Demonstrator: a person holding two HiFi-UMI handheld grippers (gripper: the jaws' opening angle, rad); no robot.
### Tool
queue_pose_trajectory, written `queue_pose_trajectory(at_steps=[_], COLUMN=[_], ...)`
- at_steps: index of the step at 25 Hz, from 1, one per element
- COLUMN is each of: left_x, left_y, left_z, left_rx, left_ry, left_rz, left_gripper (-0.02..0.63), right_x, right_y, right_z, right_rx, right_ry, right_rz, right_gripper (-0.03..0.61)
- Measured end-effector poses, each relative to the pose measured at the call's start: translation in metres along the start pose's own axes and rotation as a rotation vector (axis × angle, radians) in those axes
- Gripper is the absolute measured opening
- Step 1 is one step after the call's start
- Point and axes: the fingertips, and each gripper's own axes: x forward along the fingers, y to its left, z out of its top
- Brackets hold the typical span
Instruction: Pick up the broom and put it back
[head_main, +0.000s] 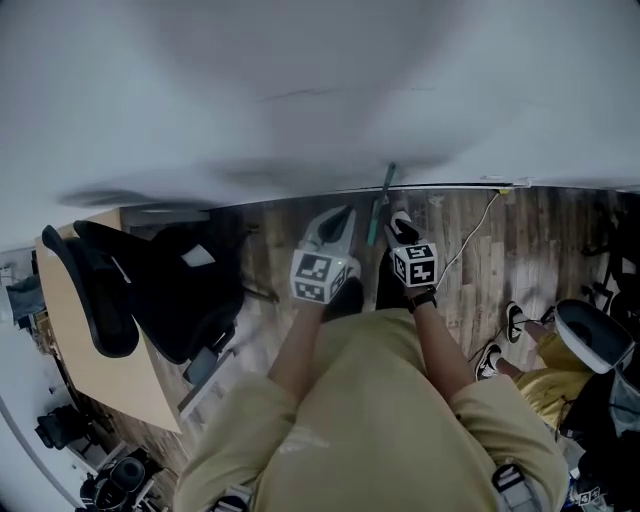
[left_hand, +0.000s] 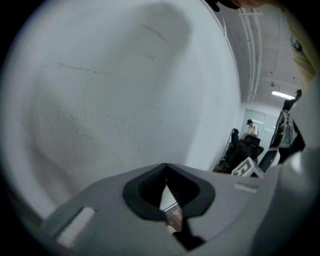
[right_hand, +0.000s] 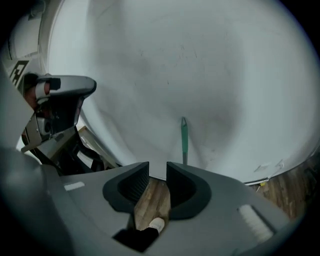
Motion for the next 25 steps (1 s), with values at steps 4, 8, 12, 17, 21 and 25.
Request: queue_pose_trajectory(at_steps=[4,8,12,17,21,25], left_x=[0.013,0.025,0.030,0.036,0.034,0.030], left_y=[0.006,0.012,0.014,0.016,0.024,0.032], left_z=[-0.011,-0.018,-0.028,-0.039,-0.043,-0.046], left_rx=[-0.014,-0.017,-0.038,-0.038,-0.054,-0.067], left_ry=[0.024,0.043,0.054,0.066,0.070,0.070], left_rz=[0.007,0.010,0.016,0.001,0.007,0.024], left_gripper=[0.002,0.002,0.002,0.002,0.002,0.002], right_x=[0.023,0.044,0.064,0.095,0.113,0.132], right_y=[-0.005,-0.020,-0.036,-0.042,-0.058,-0.074], right_z=[-0.024,-0.037,-0.053,-0.044,-0.025,-0.022], right_rx=[0.001,0.038,0.109,0.155,0.141,0.158], right_ry=[0.051,0.081,0.095,0.034,-0.068,-0.053], right_rz=[0.011,-0.005,-0.036,-0.015,-0.044,-0.068], right_gripper=[0.135,0.173,0.209,0.272,0.325,0.325])
